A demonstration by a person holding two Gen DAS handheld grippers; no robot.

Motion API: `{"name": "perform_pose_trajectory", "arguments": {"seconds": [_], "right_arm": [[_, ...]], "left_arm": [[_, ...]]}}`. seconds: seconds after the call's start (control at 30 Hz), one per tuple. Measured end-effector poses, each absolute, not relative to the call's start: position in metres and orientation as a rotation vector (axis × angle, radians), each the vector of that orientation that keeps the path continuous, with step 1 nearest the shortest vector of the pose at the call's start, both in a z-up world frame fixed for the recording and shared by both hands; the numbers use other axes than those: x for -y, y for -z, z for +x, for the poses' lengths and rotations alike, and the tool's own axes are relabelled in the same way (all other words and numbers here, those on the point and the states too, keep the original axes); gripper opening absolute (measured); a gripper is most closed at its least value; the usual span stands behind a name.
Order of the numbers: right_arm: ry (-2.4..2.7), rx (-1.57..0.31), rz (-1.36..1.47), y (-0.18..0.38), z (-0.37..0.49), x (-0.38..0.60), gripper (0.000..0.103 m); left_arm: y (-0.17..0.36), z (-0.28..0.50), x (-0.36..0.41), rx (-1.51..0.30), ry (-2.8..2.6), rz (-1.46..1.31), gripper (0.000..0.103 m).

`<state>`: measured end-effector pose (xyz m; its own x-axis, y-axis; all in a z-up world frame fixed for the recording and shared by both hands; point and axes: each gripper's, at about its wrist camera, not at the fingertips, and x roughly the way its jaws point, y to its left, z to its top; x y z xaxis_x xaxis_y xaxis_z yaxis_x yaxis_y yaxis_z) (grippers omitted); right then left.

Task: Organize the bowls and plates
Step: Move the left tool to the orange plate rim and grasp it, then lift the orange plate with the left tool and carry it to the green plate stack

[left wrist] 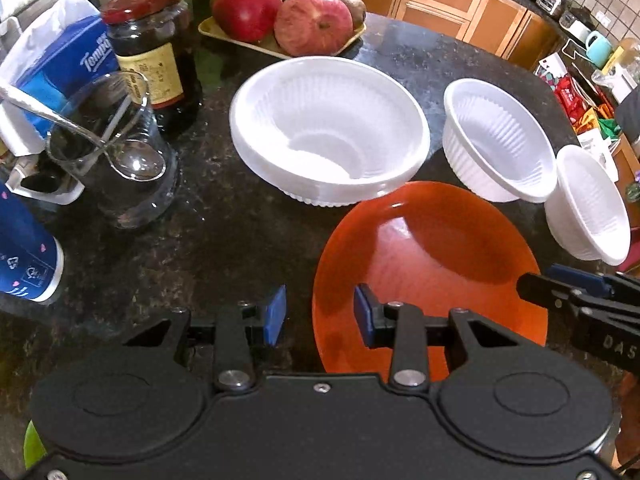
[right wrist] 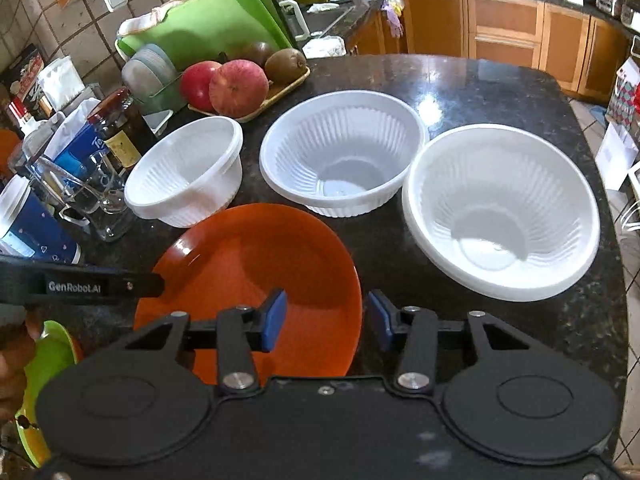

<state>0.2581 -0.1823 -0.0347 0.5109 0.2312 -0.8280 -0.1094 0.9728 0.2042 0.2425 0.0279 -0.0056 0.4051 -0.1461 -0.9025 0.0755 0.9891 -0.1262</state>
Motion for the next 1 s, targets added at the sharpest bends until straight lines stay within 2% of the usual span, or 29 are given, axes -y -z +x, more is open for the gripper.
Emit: {"name": "perform_pose_trajectory", "arguments": {"seconds": [0.37, 0.67, 1.0], "right_arm": [[-0.197, -1.016, 0.086, 0.05, 0.266, 0.181, 0.028], [-0.19, -1.008, 0.07, 0.051, 0.247, 0.176, 0.027], [-0.16, -1.014, 0.083, 0.048, 0.187, 0.178, 0.024]], "left_arm": [[0.019, 0.253, -0.022, -1.175, 0.152, -0.054, 0.046], [0.019, 0.236, -0.018, -1.165, 0.178, -0.039, 0.046], [0.018, 0.184, -0.019, -1.199, 0.254, -0.002, 0.045]]}}
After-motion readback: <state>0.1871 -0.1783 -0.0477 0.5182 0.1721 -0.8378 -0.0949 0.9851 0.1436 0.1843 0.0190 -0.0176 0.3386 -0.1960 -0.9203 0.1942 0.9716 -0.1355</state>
